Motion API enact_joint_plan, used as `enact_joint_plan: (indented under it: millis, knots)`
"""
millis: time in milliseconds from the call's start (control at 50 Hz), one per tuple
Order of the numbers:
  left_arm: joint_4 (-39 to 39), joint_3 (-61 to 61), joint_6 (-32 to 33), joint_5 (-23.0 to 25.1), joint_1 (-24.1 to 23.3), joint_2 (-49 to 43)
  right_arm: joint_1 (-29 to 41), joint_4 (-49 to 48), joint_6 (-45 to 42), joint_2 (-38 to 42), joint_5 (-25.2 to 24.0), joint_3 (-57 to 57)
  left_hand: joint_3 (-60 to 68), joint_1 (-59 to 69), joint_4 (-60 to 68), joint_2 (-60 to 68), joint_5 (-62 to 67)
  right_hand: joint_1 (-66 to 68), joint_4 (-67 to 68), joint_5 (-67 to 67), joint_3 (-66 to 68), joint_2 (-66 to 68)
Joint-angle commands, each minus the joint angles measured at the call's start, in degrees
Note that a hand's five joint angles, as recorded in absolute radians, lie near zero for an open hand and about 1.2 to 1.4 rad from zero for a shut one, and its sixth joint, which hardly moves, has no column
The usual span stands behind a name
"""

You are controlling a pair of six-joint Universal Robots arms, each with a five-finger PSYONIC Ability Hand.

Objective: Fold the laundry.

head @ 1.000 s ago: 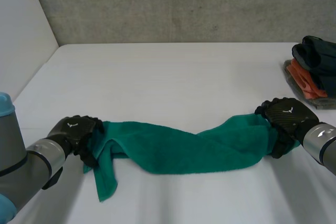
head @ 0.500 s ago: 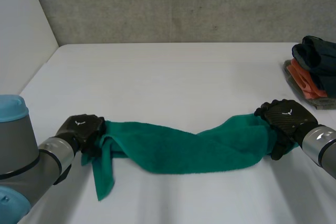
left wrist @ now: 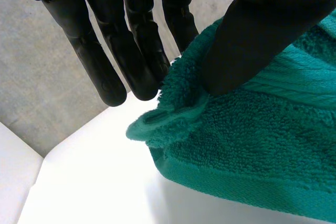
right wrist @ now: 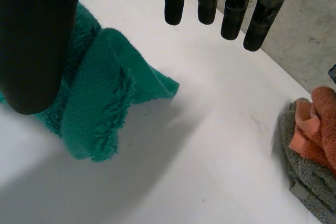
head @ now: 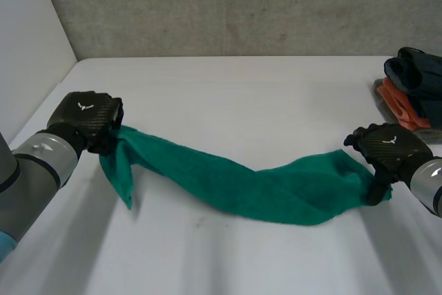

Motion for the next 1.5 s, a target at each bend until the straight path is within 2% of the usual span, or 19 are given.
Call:
enact_joint_plan:
  millis: [20, 200, 280, 540, 580, 640, 700, 820, 920, 980, 1060, 1140, 1240, 1280, 1340, 1360, 1380, 1500]
  knots:
    - [-0.16, -1.62, 1.47, 0.02, 0.77, -2.64, 0.25, 0.23, -0.26, 0.2, -0.19, 0.32, -1.97, 1.37, -2.36, -2.18, -0.43, -0.96, -2.79, -2.96, -1.28, -1.96]
    - [0.02, -2.24, 1.39, 0.02, 2.26, -9.15, 0.34, -0.12, -0.26, 0.38, -0.19, 0.76, -4.7, -1.36, -5.09, -4.91, -3.16, -0.96, -2.79, -2.96, -1.28, -1.96]
    - [0.02, -2.24, 1.39, -0.07, 2.44, -10.21, 0.34, -0.12, -0.26, 0.64, -0.19, 1.02, -14.11, -10.78, -14.51, -14.32, -12.57, -0.96, -2.79, -2.96, -1.28, -1.96]
    - [1.51, -2.32, 1.39, 0.02, 3.49, -10.38, 0.34, -0.2, -0.26, 0.64, -0.1, 1.55, -13.62, -10.28, -14.02, -13.83, -12.08, -0.79, -2.62, -2.79, -1.11, -1.79]
    - [2.3, -2.41, 1.39, 0.02, 3.4, -10.47, 0.34, -0.2, -0.26, 0.64, -0.1, 1.72, -7.93, -4.6, -8.33, -8.15, -6.39, -0.96, -2.79, -2.96, -1.28, -1.96]
    - [3.96, -2.24, 1.39, -0.16, 3.23, -10.82, 0.34, -0.12, -0.26, 0.64, -0.1, 1.99, 12.36, 15.7, 11.97, 12.15, 13.9, -0.96, -2.79, -2.96, -1.28, -1.96]
    - [5.11, -1.8, 1.47, -0.33, 2.88, -10.91, 0.08, 0.06, -0.18, 0.47, -0.19, 1.9, 12.43, 15.77, 12.04, 12.22, 13.97, -0.12, -1.95, -2.12, -0.45, -1.12]
    - [5.2, 0.31, 1.47, -0.68, 1.04, -5.21, -0.45, 1.9, 0.09, -2.17, 0.43, 1.11, 12.43, 15.77, 12.04, 12.22, 13.97, 9.79, 7.97, 7.79, 9.47, 8.79]
    - [5.2, 1.72, 0.95, -0.68, -1.17, 1.65, -1.86, 10.14, -0.96, -4.72, -0.36, 0.58, 12.43, 15.77, 12.04, 12.22, 13.97, 22.57, 20.74, 20.57, 22.24, 21.57]
    - [5.2, 1.81, 0.86, -0.68, -1.69, 4.29, -1.94, 11.92, -1.75, -4.98, -1.06, 0.84, 12.43, 15.77, 12.04, 12.22, 13.97, 26.28, 24.46, 24.29, 25.96, 25.29]
    - [5.11, 1.81, 0.59, -0.77, -2.66, 6.31, -1.94, 11.75, -2.64, -5.16, -4.22, 1.99, 12.43, 15.77, 12.04, 12.22, 13.97, 25.79, 23.97, 23.79, 25.47, 24.79]
    - [5.03, 1.81, 0.51, -0.86, -4.07, 7.11, -1.94, 10.0, -2.02, -4.55, -7.04, 2.69, 12.43, 15.77, 12.04, 12.22, 13.97, 17.73, 15.9, 15.73, 17.41, 16.73]
    - [5.2, 1.89, 0.51, -0.77, -5.21, 7.2, -0.98, 0.95, -1.67, 2.47, -6.34, 2.34, 12.43, 15.77, 12.04, 12.22, 13.97, 17.2, 15.38, 15.2, 16.88, 16.2]
    - [5.29, 2.07, 0.51, -0.77, -5.21, 7.11, -0.89, -0.38, -1.58, 4.58, -5.2, 1.73, 12.43, 15.77, 12.04, 12.22, 13.97, 20.55, 18.72, 18.55, 20.23, 19.55]
    - [5.55, 2.59, 0.51, -0.68, -5.12, 6.41, -0.45, -0.47, -1.76, 7.14, -2.74, -0.82, 12.43, 15.77, 12.04, 12.22, 13.97, 39.35, 37.52, 37.35, 39.03, 38.35]
    - [5.64, 2.86, 0.51, -0.68, -5.12, 6.14, -0.19, -0.38, -1.67, 7.4, -2.48, -1.61, 12.43, 15.77, 12.04, 12.22, 13.97, 48.4, 46.58, 46.41, 48.08, 47.41]
    - [5.82, 3.21, 0.51, -0.68, -5.12, 5.97, 1.03, -0.55, -1.58, 8.19, -2.04, -3.53, 12.43, 15.77, 12.04, 12.22, 13.97, 67.92, 66.09, 65.92, 67.6, 66.92]
    - [10.82, 10.32, 1.03, -1.38, -4.86, -1.23, 4.55, -4.85, 1.3, 8.9, -0.19, -12.93, 12.43, 15.77, 12.04, 12.22, 13.97, 68.12, 66.29, 66.12, 67.8, 67.12]
